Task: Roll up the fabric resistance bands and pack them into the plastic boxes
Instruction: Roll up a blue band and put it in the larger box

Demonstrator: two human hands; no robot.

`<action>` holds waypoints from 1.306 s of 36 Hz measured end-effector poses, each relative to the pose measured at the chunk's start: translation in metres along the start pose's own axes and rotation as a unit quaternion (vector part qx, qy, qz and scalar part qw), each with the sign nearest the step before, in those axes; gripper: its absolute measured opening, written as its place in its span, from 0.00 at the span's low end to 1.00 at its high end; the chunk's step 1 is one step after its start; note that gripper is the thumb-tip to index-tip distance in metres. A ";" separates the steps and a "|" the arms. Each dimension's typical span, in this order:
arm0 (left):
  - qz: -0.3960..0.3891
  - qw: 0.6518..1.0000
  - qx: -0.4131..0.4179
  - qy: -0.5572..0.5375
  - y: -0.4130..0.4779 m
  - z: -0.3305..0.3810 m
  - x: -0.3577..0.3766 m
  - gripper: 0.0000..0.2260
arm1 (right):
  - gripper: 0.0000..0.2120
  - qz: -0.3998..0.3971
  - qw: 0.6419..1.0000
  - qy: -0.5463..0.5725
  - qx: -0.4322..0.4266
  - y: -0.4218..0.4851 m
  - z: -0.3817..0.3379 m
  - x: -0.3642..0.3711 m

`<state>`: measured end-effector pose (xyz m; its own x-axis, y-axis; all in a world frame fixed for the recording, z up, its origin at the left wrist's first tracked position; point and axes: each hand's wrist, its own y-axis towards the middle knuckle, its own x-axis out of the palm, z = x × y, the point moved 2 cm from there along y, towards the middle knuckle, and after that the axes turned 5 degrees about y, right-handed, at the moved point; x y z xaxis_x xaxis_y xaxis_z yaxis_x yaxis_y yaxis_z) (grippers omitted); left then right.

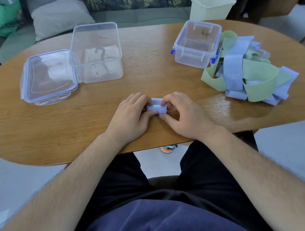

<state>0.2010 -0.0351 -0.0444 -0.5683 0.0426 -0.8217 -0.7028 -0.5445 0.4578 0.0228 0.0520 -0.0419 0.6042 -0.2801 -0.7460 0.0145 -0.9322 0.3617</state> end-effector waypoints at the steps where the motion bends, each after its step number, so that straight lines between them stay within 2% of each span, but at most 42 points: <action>1: 0.001 1.000 -0.002 0.005 0.000 0.000 0.001 0.09 | 0.12 -0.001 1.000 0.003 0.001 0.000 0.001 0.000; 7: 0.027 1.000 0.005 0.004 -0.001 0.003 -0.002 0.08 | 0.09 0.001 1.000 -0.004 -0.007 0.001 0.003 0.002; 12: 0.004 0.999 0.030 0.013 -0.001 0.003 0.000 0.13 | 0.08 0.001 1.000 -0.015 -0.012 0.001 0.004 0.003; 19: 0.010 0.999 0.031 0.022 -0.001 0.001 0.002 0.12 | 0.18 0.012 1.000 0.004 -0.009 -0.002 -0.003 -0.004; 27: 0.007 0.999 0.018 0.028 -0.001 0.006 0.000 0.14 | 0.10 0.002 1.000 0.007 -0.004 0.002 0.005 0.000; 34: -0.009 1.000 0.015 0.023 -0.002 0.004 0.000 0.17 | 0.12 0.004 0.999 0.044 0.014 0.001 0.001 0.000; 37: -0.003 0.999 0.010 0.031 -0.003 0.004 0.000 0.17 | 0.17 0.008 0.997 0.079 0.022 -0.001 -0.002 -0.003; 41: -0.004 0.999 0.013 0.033 -0.003 0.007 -0.001 0.18 | 0.11 0.010 0.998 0.063 0.002 0.000 -0.003 -0.002; 47: -0.015 1.000 0.014 0.012 -0.004 0.010 -0.004 0.19 | 0.12 0.005 0.999 0.040 0.020 0.000 -0.005 0.002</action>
<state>0.2020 -0.0246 -0.0398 -0.5363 0.0375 -0.8432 -0.7308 -0.5204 0.4417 0.0281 0.0527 -0.0403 0.6659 -0.2709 -0.6951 -0.0227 -0.9386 0.3442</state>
